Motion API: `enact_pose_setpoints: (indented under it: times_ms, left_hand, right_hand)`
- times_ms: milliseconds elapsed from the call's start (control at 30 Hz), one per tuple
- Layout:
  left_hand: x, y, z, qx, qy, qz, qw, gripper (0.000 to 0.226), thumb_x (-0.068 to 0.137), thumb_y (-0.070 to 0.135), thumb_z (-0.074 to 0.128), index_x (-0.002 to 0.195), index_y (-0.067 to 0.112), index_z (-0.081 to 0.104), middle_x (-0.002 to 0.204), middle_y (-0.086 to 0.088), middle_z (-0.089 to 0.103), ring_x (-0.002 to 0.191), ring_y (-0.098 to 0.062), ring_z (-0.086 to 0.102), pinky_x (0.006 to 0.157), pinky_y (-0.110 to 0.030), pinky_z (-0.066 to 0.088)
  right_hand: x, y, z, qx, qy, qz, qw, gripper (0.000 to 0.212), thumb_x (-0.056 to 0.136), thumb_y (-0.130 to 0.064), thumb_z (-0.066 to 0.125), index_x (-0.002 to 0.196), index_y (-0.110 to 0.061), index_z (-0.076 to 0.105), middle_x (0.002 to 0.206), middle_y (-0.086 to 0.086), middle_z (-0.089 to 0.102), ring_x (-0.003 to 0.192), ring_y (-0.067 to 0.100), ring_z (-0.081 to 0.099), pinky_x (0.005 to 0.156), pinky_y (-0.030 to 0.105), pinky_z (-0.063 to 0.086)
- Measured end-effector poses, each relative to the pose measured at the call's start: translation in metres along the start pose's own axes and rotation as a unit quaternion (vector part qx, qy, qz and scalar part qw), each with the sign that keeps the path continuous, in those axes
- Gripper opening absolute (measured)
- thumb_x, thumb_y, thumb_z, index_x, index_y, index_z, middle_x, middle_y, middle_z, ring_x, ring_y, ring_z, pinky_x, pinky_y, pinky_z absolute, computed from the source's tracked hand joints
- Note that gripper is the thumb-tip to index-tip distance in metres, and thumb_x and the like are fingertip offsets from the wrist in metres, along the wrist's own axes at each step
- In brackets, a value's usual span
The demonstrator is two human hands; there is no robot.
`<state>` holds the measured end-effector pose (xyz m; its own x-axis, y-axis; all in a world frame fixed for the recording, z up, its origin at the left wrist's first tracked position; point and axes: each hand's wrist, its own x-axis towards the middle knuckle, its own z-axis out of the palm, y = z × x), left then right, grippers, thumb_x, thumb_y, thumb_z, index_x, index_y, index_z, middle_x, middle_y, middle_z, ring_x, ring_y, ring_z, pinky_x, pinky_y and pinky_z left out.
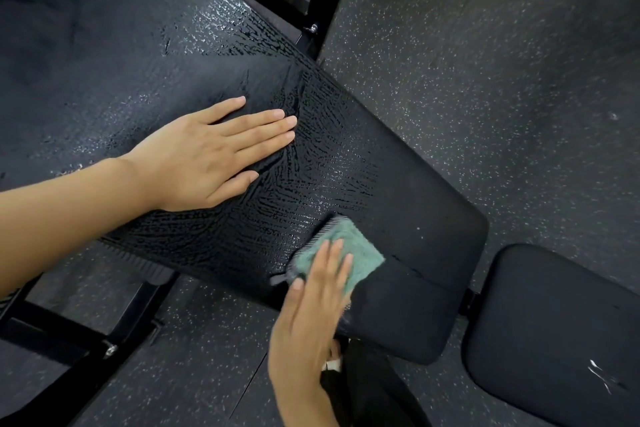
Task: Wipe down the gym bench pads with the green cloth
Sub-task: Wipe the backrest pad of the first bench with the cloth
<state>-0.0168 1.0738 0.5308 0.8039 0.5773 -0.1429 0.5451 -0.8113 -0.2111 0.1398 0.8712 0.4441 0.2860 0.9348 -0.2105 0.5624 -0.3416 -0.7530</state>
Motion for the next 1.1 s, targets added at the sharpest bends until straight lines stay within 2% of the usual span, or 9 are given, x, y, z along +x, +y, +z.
enact_pose_setpoints:
  times_ms: [133,233,433,667,867,1000,1100]
  left_hand:
    - [0.001,0.001,-0.001,0.001,0.000,-0.007,1.000,0.064,0.102,0.039,0.022,0.158,0.011,0.016,0.166,-0.004,0.014,0.153,-0.020,0.015,0.123,-0.049,0.016]
    - [0.001,0.003,-0.001,0.002,0.000,-0.014,1.000,0.063,0.102,0.040,0.022,0.158,0.011,0.017,0.166,-0.004,0.014,0.153,-0.020,0.015,0.123,-0.049,0.016]
    - [0.003,0.005,-0.001,0.006,-0.003,-0.026,1.000,0.064,0.101,0.040,0.022,0.158,0.010,0.018,0.166,-0.005,0.015,0.153,-0.021,0.016,0.123,-0.049,0.015]
    - [0.005,0.008,-0.001,0.007,0.000,-0.039,0.999,0.064,0.101,0.040,0.022,0.158,0.010,0.019,0.166,-0.006,0.015,0.153,-0.021,0.016,0.123,-0.049,0.015]
    - [0.008,0.011,-0.002,0.001,0.001,-0.050,0.999,0.064,0.101,0.040,0.022,0.157,0.009,0.020,0.165,-0.007,0.016,0.152,-0.022,0.017,0.122,-0.051,0.016]
    - [0.010,0.012,-0.001,0.002,0.000,-0.054,0.999,0.065,0.101,0.041,0.021,0.157,0.008,0.020,0.165,-0.007,0.016,0.152,-0.022,0.017,0.122,-0.052,0.016]
    - [0.012,0.012,-0.001,0.001,-0.001,-0.057,0.998,0.065,0.101,0.041,0.021,0.157,0.008,0.019,0.165,-0.008,0.016,0.153,-0.022,0.016,0.123,-0.052,0.015]
  right_hand:
    - [-0.016,-0.013,0.005,-0.052,-0.065,-0.138,0.987,0.052,0.106,-0.035,0.011,0.157,-0.025,0.005,0.165,-0.009,0.003,0.152,0.020,0.001,0.118,0.041,0.007]
    - [-0.008,-0.004,0.001,-0.095,-0.077,-0.171,0.978,0.051,0.107,-0.034,0.011,0.157,-0.025,0.007,0.165,-0.009,0.005,0.151,0.017,0.005,0.116,0.040,0.011]
    - [0.044,-0.010,-0.014,-0.055,-0.061,-0.130,0.988,0.054,0.105,-0.032,0.017,0.156,-0.029,-0.001,0.164,-0.014,-0.007,0.151,0.011,-0.007,0.122,0.035,-0.004]
    - [0.118,-0.008,-0.030,-0.044,-0.036,-0.100,0.993,0.055,0.103,-0.032,0.016,0.157,-0.025,0.003,0.164,-0.011,-0.004,0.149,0.006,-0.013,0.122,0.041,0.001]
    - [0.084,-0.005,-0.030,-0.050,-0.062,-0.118,0.990,0.054,0.106,-0.032,0.019,0.157,-0.027,0.002,0.163,-0.014,-0.009,0.150,0.010,-0.013,0.118,0.040,-0.001]
    - [0.036,0.011,-0.028,-0.084,-0.095,-0.156,0.979,0.053,0.107,-0.034,0.015,0.156,-0.030,-0.002,0.164,-0.011,-0.005,0.151,0.015,-0.004,0.122,0.036,0.000]
    - [0.019,0.020,-0.026,-0.112,-0.107,-0.171,0.973,0.052,0.106,-0.035,0.008,0.157,-0.027,0.001,0.165,-0.009,0.001,0.152,0.017,0.003,0.120,0.033,-0.001]
